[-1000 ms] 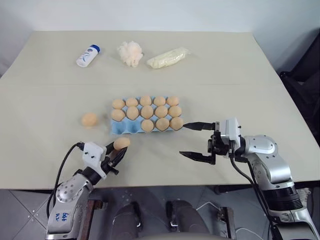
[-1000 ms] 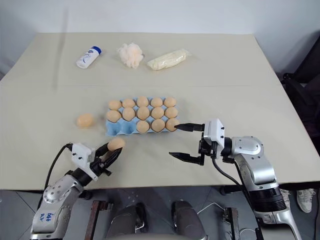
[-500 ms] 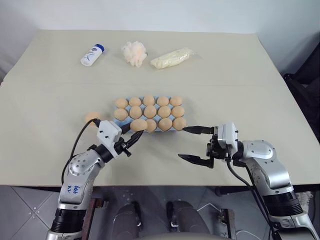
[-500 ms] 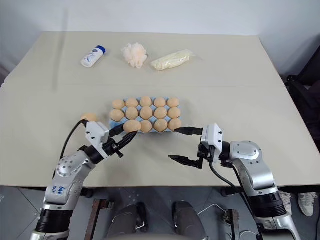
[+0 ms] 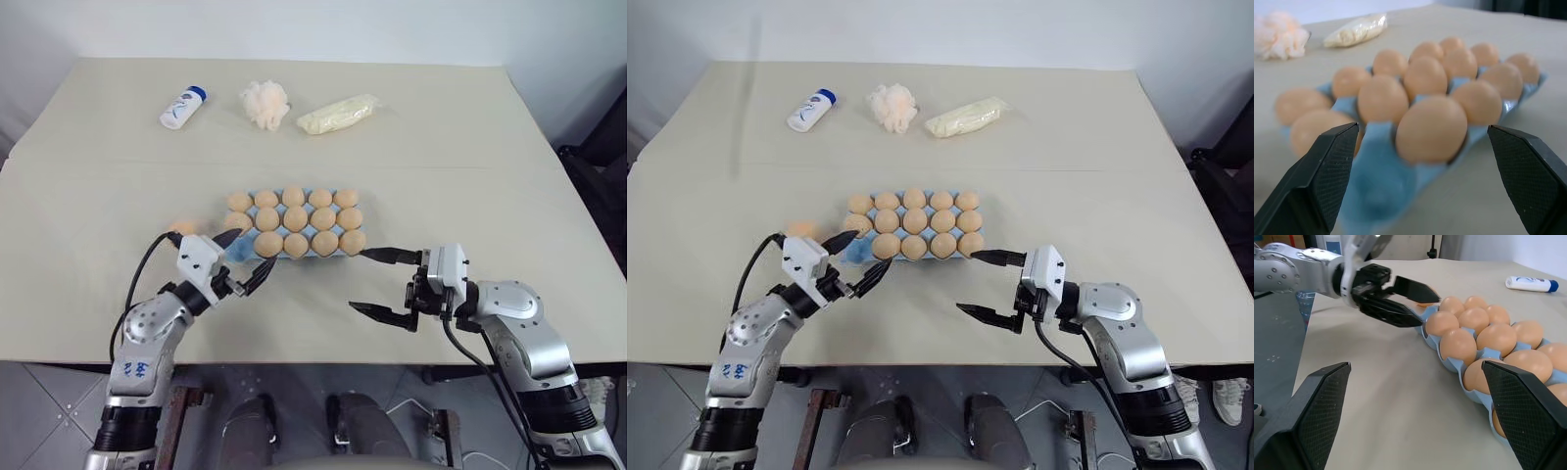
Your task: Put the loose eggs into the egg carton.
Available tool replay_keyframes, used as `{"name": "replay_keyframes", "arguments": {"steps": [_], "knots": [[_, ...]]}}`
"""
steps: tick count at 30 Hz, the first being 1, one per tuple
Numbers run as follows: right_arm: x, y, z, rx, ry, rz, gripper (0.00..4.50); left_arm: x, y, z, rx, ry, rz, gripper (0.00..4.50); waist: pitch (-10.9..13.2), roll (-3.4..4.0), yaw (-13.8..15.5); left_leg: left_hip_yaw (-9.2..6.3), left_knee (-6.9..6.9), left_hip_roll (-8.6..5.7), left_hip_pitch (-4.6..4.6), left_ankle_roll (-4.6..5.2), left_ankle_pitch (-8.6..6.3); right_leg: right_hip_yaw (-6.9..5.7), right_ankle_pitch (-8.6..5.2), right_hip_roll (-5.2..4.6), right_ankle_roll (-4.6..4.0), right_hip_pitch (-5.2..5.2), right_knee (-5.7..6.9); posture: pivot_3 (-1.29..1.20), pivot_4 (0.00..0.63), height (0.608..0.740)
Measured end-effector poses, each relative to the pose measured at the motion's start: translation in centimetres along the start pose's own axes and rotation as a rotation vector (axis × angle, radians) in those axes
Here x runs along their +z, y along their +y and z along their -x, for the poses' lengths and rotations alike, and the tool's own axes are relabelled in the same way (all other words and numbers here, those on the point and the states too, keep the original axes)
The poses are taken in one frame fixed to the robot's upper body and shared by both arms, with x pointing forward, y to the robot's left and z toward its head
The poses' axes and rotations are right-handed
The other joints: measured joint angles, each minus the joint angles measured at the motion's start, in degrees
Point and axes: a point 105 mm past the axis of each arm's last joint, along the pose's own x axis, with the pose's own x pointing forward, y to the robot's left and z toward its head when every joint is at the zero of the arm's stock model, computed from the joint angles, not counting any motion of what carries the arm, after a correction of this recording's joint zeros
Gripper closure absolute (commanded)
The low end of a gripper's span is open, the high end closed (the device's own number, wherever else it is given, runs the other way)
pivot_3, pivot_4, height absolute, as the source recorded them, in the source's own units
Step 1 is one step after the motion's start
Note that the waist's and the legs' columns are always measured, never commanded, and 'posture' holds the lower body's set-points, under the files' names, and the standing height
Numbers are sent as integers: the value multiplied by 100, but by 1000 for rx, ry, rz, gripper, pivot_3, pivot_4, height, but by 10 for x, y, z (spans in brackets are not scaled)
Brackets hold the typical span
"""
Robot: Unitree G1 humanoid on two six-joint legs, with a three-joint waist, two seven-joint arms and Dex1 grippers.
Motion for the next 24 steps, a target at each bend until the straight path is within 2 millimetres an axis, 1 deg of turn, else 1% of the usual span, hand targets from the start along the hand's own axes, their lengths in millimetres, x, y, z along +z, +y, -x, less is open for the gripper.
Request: {"name": "replay_keyframes", "arguments": {"steps": [2, 3, 7, 11, 14, 17, 19, 20, 22, 24], "knots": [[1, 0, -1, 5, -2, 4, 0, 4, 9, 15, 4, 14, -31, 12, 0, 0, -3, 0, 0, 0, 0, 0, -6, -1, 0, -2, -1, 0, 0, 0, 150, 740], [1, 0, -1, 9, -2, 5, 0, 4, 11, 24, -10, 28, -49, 12, 0, 0, -9, 0, -1, 0, 0, -17, -17, 0, -1, -3, -1, 0, -1, 0, 150, 740], [2, -1, -2, 38, -4, 9, 0, -1, 27, 68, -44, 137, -107, 12, 0, 0, -33, 0, -8, 1, 1, -14, -30, -7, -8, -8, -15, -4, -1, 0, 150, 740], [5, -5, -4, 51, -8, 19, 0, -2, 46, 102, 35, 175, -118, 12, 1, 1, -36, 0, -11, 1, 0, -13, -33, -9, -11, -14, -20, -6, -3, 0, 150, 740], [8, -7, -7, 55, -21, 28, 0, -10, 50, 125, 104, 208, -73, 12, 1, 1, -59, 0, -13, 1, -2, -9, -41, -11, -12, -17, -22, -5, -9, 0, 150, 740], [12, -8, -11, 57, -43, 35, 0, -17, 58, 141, 243, 186, -17, 12, 1, 1, -77, -3, -12, 1, -2, -8, -41, -14, -12, -17, -22, -4, -9, 0, 150, 740], [12, -8, -12, 58, -47, 35, 0, -26, 61, 156, 363, 180, 33, 12, 0, 0, -114, -3, -12, 1, -3, -6, -42, -13, -12, -17, -22, -3, -11, 0, 150, 740], [12, -8, -12, 59, -47, 35, 0, -30, 61, 159, 398, 184, 48, 12, 0, -1, -127, -3, -11, 1, -3, -5, -42, -14, -12, -17, -22, -2, -10, 0, 150, 740], [13, -7, -12, 62, -48, 36, 0, -37, 59, 164, 437, 195, 58, 12, 0, -1, -134, -6, -9, 1, -2, -5, -42, -15, -12, -16, -22, -2, -10, 0, 150, 740], [13, -8, -12, 66, -48, 38, 0, -38, 59, 161, 454, 191, 56, 12, 0, -1, -140, -6, -9, 1, -2, -4, -42, -15, -11, -16, -21, -1, -9, 0, 150, 740]]}}
